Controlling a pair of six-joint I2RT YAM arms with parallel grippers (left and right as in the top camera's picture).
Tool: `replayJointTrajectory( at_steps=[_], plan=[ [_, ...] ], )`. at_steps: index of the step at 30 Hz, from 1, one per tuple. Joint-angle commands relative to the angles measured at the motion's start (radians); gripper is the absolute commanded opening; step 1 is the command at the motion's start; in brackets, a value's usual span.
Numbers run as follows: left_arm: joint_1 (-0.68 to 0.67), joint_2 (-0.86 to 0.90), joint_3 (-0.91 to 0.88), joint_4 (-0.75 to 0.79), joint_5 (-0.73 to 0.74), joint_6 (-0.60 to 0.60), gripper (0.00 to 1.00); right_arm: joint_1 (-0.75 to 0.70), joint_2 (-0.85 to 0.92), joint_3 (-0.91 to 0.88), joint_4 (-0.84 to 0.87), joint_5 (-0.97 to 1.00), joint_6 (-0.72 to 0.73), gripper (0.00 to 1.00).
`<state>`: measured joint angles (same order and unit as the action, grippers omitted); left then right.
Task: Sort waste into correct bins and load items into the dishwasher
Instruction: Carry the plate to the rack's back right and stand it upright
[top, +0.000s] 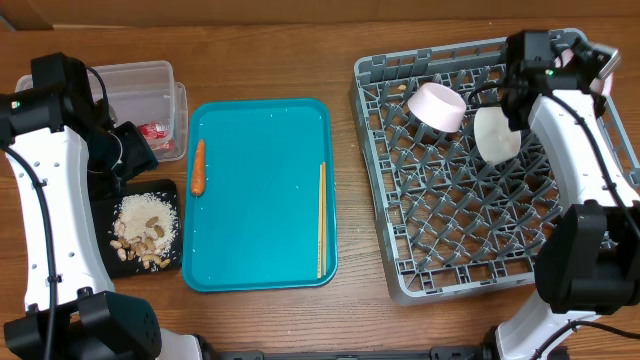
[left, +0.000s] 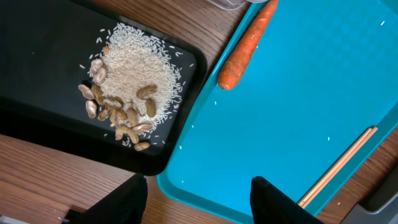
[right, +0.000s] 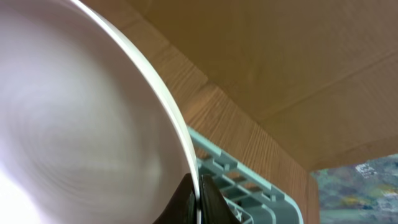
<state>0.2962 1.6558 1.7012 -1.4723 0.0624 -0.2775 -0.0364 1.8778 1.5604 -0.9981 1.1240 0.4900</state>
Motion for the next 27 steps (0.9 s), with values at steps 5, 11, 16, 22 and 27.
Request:
replayJointTrajectory(
  at_steps=[5, 11, 16, 22, 27],
  plan=[
    [0.003, -0.013, 0.016, 0.005, -0.01, 0.019, 0.57, 0.06, -0.005, -0.007, 0.01, -0.047, 0.031, 0.04],
    [0.003, -0.013, 0.016, 0.007, -0.01, 0.019, 0.61, 0.154, -0.005, -0.007, 0.001, -0.211, 0.031, 0.7],
    [0.003, -0.013, 0.016, 0.006, -0.01, 0.019, 0.64, 0.174, -0.029, 0.002, -0.053, -0.3, 0.031, 0.72],
    [0.003, -0.013, 0.016, 0.003, -0.01, 0.019, 0.66, 0.174, -0.18, 0.047, -0.068, -0.617, -0.065, 0.74],
    [0.003, -0.013, 0.016, 0.003, -0.01, 0.019, 0.66, 0.174, -0.309, 0.051, -0.108, -0.995, -0.185, 0.75]
  ],
)
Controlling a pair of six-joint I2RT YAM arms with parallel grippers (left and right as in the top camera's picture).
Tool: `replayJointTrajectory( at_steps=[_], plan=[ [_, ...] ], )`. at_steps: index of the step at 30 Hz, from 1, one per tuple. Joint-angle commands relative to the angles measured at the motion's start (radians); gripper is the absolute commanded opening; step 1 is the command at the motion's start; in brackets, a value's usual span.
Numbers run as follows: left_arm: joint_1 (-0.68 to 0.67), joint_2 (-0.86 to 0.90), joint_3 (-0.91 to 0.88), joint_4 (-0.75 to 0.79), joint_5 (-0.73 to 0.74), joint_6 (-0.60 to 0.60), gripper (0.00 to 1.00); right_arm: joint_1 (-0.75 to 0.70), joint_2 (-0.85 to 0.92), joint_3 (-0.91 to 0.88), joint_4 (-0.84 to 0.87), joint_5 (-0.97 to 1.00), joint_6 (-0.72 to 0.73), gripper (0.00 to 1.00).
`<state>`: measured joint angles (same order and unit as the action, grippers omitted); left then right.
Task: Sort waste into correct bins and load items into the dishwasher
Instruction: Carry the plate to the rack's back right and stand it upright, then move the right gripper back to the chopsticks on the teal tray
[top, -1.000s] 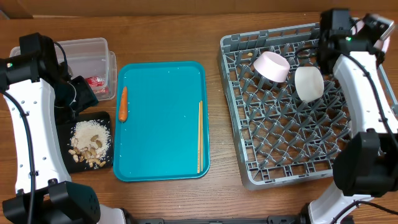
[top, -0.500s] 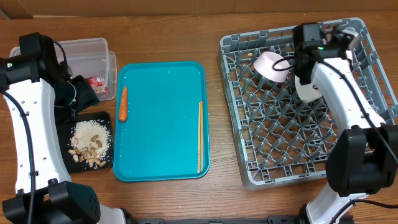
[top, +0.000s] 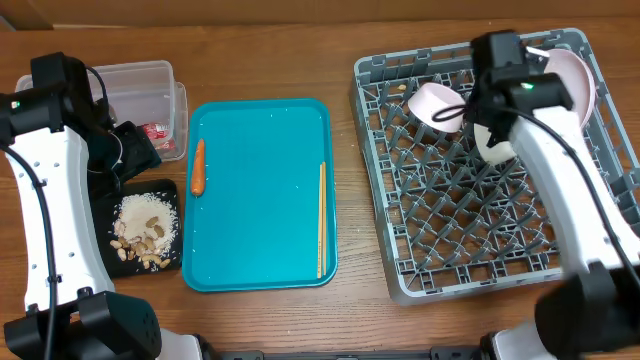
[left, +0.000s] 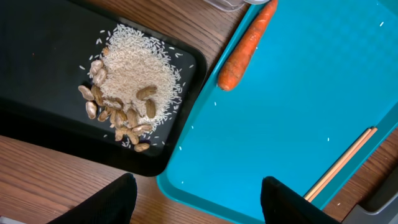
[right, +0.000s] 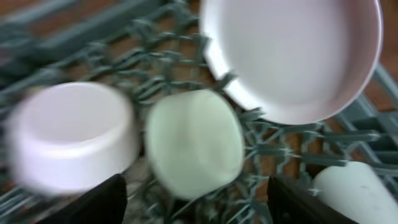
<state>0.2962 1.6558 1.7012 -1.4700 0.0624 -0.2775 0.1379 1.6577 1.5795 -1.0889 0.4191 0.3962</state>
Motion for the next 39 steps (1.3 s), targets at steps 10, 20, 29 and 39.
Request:
replayJointTrajectory(
  at_steps=[10, 20, 29, 39],
  plan=[
    [0.003, -0.008, 0.016, 0.0, -0.01, 0.019, 0.68, -0.14, -0.121, 0.032, 0.063, -0.098, -0.045, 0.04],
    [0.003, -0.008, 0.014, 0.001, -0.01, 0.019, 0.67, -0.622, -0.054, 0.031, 0.356, -0.425, -0.093, 0.04],
    [0.003, -0.008, 0.009, 0.0, -0.01, 0.019, 0.67, -0.667, 0.169, 0.031, 0.374, -0.704, -0.125, 0.04],
    [0.003, -0.008, 0.0, 0.0, -0.01, 0.019, 0.67, -0.632, 0.211, 0.031, 0.246, -1.176, -0.457, 0.04]
  ],
)
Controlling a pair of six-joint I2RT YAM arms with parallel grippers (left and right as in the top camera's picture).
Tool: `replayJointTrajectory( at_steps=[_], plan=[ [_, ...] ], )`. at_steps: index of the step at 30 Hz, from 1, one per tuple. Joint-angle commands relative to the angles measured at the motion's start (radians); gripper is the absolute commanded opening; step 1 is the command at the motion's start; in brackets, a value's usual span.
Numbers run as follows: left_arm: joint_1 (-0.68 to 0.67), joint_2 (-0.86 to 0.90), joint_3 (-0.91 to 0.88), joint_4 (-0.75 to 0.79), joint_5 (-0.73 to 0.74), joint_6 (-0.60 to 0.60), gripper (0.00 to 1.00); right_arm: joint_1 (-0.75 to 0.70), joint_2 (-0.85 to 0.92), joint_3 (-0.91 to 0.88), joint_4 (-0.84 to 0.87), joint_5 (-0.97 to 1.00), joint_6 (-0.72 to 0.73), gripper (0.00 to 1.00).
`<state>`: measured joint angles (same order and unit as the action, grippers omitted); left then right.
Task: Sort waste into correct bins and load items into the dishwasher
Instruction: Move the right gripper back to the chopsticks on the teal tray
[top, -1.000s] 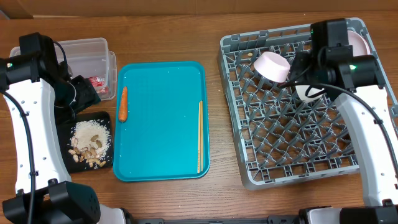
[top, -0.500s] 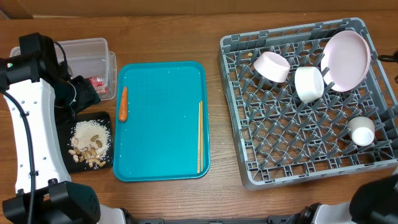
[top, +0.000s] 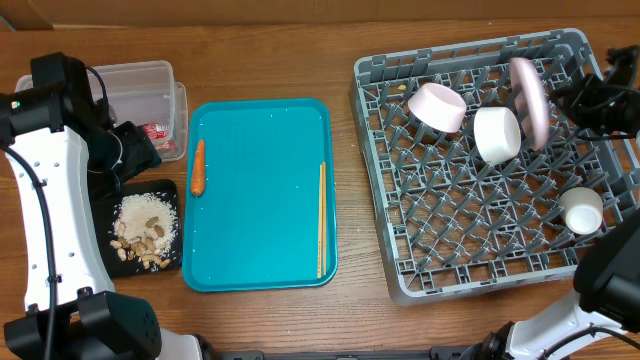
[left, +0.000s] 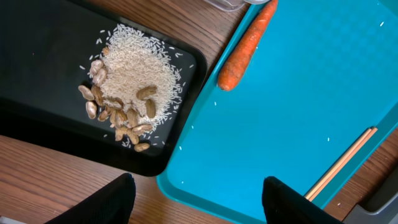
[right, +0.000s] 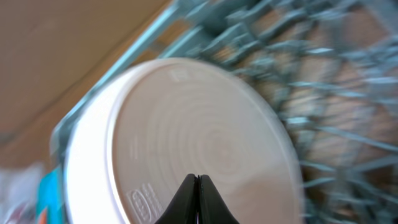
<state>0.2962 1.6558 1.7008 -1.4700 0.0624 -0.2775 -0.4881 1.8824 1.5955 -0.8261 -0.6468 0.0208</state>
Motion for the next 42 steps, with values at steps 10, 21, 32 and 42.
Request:
replayJointTrajectory(
  at_steps=[10, 21, 32, 42],
  plan=[
    [0.003, -0.008, 0.001, 0.0, -0.01, 0.019, 0.68, -0.002, -0.144, 0.061, -0.076, 0.032, -0.022, 0.22],
    [0.003, -0.008, 0.001, 0.001, -0.01, 0.019, 0.73, 0.419, -0.32, 0.058, -0.369, 0.185, -0.055, 0.33],
    [0.003, -0.008, 0.001, 0.002, -0.01, 0.019, 0.76, 0.983, -0.314, -0.082, -0.304, 0.322, 0.158, 0.43],
    [0.003, -0.008, 0.001, 0.002, -0.01, 0.019, 0.76, 1.258, -0.126, -0.266, -0.07, 0.388, 0.333, 0.43]
  ],
)
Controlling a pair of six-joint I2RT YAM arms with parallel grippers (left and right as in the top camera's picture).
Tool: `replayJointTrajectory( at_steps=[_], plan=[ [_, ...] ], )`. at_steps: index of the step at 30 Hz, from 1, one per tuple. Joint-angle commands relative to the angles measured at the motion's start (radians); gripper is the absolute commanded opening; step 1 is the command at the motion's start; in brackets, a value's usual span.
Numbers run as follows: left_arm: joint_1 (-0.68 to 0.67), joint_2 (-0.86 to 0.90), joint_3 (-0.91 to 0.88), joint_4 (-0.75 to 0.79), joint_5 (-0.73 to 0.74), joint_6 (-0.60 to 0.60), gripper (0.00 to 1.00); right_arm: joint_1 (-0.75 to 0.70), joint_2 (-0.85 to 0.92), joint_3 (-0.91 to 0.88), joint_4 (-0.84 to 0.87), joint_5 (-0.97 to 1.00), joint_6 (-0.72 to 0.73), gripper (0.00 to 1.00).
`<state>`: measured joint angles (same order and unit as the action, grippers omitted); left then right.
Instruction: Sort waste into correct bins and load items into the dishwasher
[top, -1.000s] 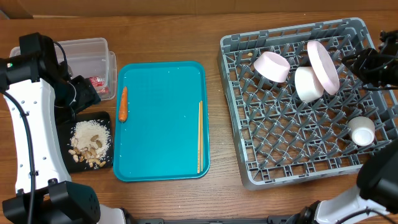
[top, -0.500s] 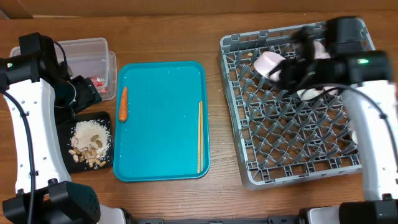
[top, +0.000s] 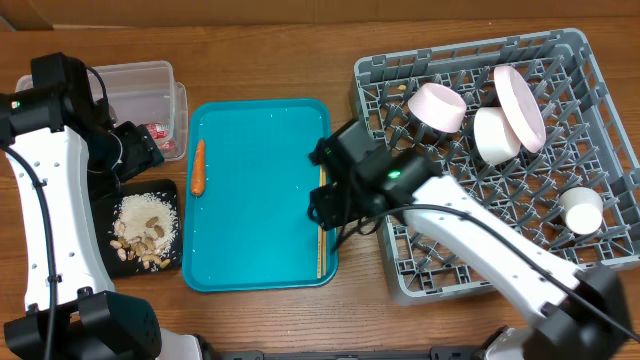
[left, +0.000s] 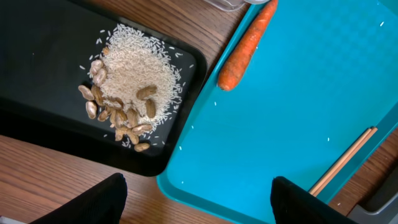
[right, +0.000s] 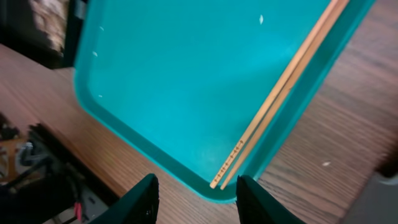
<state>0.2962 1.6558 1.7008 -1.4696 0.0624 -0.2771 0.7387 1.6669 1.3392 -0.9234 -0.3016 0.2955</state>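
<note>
A pair of wooden chopsticks (top: 321, 220) lies along the right side of the teal tray (top: 260, 240). My right gripper (top: 322, 205) hangs open just above them. In the right wrist view the chopsticks (right: 292, 81) run from top right down to a spot between the gripper's (right: 198, 202) spread fingers. A carrot (top: 198, 166) lies at the tray's left edge. In the grey dish rack (top: 470, 255) a pink plate (top: 520, 105) leans on a white cup (top: 495, 135) beside a pink bowl (top: 437, 106). My left gripper (left: 198, 205) is open and holds nothing, above the tray's front left corner.
A black tray (top: 105, 215) with rice and peanuts sits left of the teal tray. Clear plastic containers (top: 140, 95) stand behind it. A small white cup (top: 580, 208) lies at the rack's right side. Bare wood shows in front of the tray.
My right gripper was shut at the pink plate by the rack's far right. It is now open over the chopsticks on the tray. The plate leans in the rack. The left arm is unmoved.
My right gripper first held the pink plate at the rack's back right. Then it was open over the rack with the plate in the back corner. Then it was shut at the plate standing on edge. Now the plate rests in the rack and the gripper is above the chopsticks.
</note>
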Motion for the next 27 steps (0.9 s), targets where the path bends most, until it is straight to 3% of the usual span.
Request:
replayJointTrajectory(
  at_steps=[1, 9, 27],
  plan=[
    [0.003, -0.008, 0.001, 0.001, -0.01, 0.019, 0.76, 0.04, 0.126, -0.01, 0.04, 0.074, 0.091, 0.43],
    [0.003, -0.008, 0.001, 0.005, -0.01, 0.019, 0.76, 0.047, 0.277, -0.01, 0.084, 0.12, 0.156, 0.42],
    [0.003, -0.008, 0.001, 0.005, -0.01, 0.019, 0.76, 0.048, 0.32, -0.01, 0.085, 0.061, 0.177, 0.42]
  ],
)
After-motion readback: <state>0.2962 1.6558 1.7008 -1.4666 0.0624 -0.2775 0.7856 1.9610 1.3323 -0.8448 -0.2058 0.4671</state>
